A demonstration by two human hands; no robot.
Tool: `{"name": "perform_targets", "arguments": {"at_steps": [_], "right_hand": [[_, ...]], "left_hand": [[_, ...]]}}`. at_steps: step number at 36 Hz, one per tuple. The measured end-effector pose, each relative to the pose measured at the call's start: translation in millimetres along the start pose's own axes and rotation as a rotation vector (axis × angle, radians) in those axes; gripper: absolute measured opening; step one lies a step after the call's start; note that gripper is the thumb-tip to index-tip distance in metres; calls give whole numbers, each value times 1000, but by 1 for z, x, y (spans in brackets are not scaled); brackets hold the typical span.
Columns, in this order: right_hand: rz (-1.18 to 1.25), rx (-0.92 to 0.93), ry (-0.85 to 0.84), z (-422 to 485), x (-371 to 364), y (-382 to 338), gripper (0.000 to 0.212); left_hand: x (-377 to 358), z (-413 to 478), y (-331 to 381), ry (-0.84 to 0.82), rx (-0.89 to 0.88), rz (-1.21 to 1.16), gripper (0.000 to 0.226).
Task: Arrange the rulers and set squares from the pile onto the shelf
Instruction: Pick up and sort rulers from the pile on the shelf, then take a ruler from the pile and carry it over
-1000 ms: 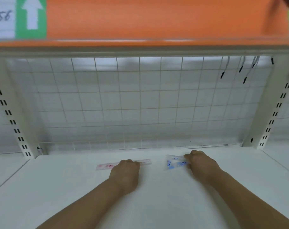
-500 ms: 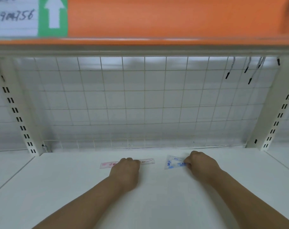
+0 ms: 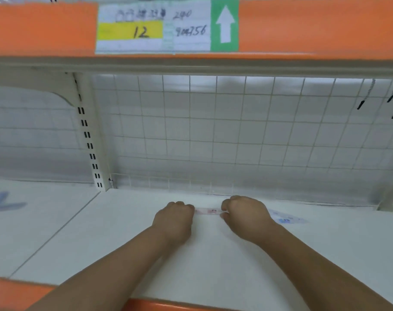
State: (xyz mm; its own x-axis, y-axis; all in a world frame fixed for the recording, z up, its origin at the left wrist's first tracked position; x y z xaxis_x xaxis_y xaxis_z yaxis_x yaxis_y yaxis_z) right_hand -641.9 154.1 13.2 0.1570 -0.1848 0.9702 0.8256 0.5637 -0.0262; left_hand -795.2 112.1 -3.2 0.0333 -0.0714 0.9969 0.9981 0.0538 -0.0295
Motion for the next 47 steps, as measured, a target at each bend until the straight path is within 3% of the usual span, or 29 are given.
{"name": "perform_targets", "arguments": {"at_steps": [15, 24, 34, 47], "right_hand": [[88, 307, -19, 31, -7, -288, 32], [154, 434, -6, 23, -19, -441, 30], [123, 516, -51, 59, -25, -535, 28], [92, 510, -58, 177, -48, -590, 24]], "left_hand": [[24, -165, -241, 15, 304, -2, 24], [31, -260, -364, 19, 391, 4, 20], [34, -291, -455, 61, 481, -41, 21], [31, -232, -554, 67, 536, 6, 25]]}}
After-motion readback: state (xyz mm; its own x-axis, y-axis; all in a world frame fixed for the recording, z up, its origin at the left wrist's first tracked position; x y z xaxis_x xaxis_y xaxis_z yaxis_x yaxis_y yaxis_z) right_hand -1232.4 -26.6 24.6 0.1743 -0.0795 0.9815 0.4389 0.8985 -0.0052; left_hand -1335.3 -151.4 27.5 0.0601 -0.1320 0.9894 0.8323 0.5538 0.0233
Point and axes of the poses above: each hand's wrist, its own z-axis towards the middle knuckle, its own x-axis out of the back of the hand, y = z × x, the point moved 4 cm from there along z, towards the middle knuckle, and after that the axes turned 3 degrees about z, right-handed, at the moved point
